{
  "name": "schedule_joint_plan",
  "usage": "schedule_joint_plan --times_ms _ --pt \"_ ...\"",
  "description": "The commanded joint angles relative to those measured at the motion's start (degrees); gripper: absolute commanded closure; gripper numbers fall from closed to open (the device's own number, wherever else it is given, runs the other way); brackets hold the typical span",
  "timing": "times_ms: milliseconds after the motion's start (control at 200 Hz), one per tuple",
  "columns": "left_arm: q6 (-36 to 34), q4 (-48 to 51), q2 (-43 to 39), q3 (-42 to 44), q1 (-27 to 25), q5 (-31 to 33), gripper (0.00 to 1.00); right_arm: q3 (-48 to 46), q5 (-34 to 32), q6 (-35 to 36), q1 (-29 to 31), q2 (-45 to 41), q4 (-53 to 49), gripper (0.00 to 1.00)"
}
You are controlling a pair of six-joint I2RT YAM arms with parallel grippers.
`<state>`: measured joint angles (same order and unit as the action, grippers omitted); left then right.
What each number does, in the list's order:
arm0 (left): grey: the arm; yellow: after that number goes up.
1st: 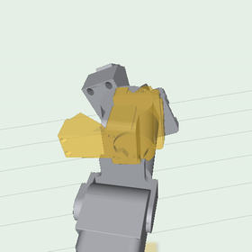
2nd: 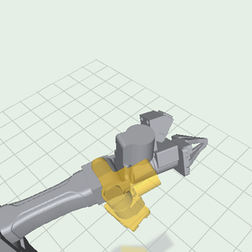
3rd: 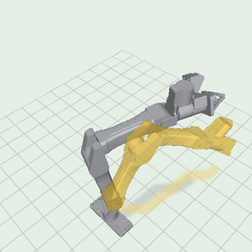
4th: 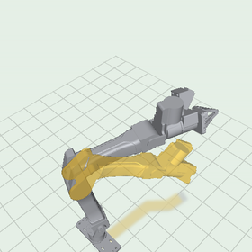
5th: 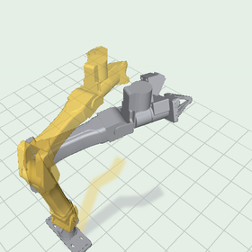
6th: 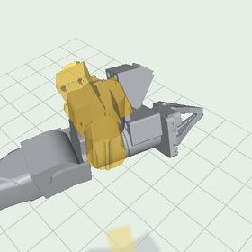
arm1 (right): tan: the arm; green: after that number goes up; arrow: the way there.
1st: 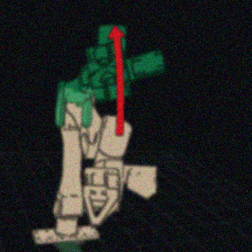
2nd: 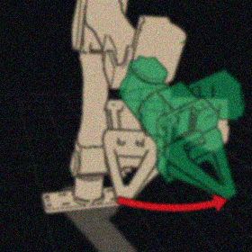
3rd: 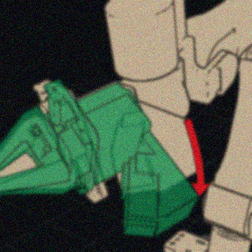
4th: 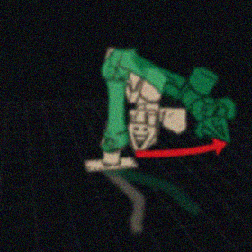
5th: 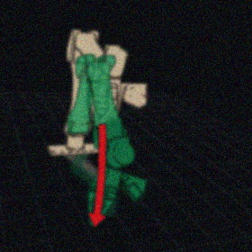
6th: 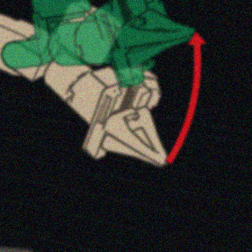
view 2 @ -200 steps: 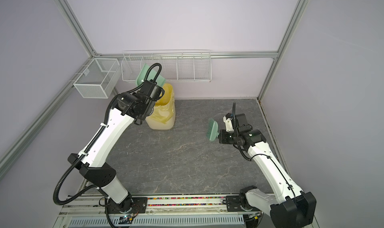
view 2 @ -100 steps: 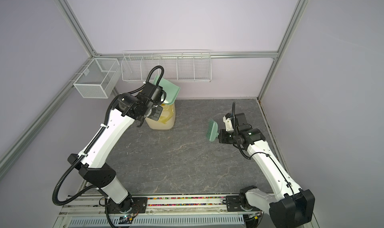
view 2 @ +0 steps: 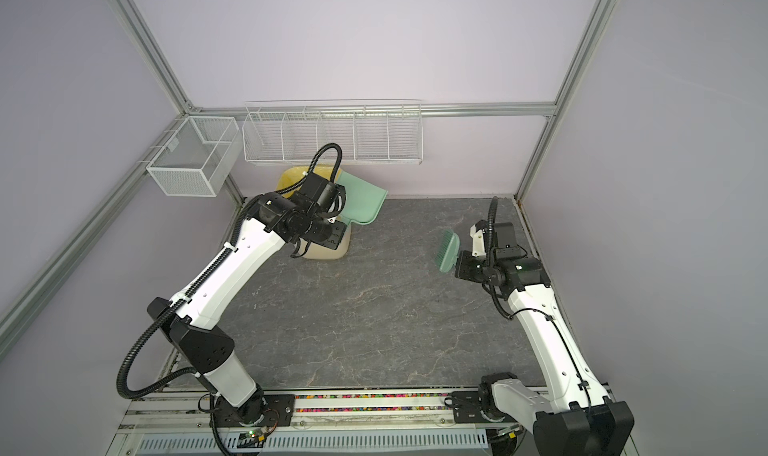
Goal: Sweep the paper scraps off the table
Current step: 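Lower the empty dustpan beside the bin with the left gripper toward the brush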
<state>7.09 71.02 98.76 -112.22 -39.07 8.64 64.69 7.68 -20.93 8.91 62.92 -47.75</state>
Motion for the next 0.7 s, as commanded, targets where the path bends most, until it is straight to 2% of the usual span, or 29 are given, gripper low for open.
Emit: schedule_joint_plan --times_ms 0,165,695 --pt "0.4 -2.8 2.5 0.4 -0.4 -4.3 1.0 -0.3 -1.1 -2.4 -0.8 -3.4 1.9 0.93" --pt "-0.1 -5.4 5.3 2.2 -0.4 -5.5 1.0 -1.1 -1.5 -4.1 -1.4 -5.4 4.4 0.93" --pt "1.2 -14.1 15.1 5.6 -0.5 -13.4 1.0 -5.0 1.8 -8.3 -1.5 -3.6 13.8 0.93"
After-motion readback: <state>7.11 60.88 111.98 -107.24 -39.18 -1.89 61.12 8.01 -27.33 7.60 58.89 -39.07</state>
